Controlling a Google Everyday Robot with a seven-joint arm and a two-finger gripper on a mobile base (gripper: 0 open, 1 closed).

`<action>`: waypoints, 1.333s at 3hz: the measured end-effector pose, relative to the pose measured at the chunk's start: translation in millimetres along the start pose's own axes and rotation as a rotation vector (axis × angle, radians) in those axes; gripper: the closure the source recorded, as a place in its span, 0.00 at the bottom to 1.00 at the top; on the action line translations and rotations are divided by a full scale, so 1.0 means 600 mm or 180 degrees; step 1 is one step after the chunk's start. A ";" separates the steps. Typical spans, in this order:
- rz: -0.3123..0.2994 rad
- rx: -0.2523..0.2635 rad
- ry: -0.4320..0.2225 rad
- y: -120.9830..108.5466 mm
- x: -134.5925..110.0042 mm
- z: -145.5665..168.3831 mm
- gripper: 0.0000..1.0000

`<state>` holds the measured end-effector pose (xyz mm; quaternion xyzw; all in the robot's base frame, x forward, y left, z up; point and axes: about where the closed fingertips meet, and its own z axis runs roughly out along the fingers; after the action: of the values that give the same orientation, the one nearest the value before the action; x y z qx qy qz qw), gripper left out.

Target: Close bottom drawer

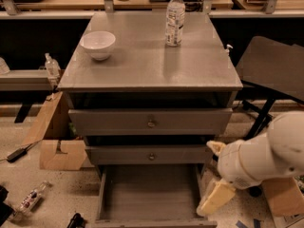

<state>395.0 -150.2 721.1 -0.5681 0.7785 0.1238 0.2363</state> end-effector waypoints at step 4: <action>0.0566 -0.0033 -0.0046 -0.026 0.137 0.227 0.00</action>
Offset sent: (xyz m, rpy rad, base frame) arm 0.0226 0.0039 -0.0756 0.0193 0.0435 -0.0653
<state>420.9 -160.3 563.8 -0.4970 0.8235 0.1525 0.2271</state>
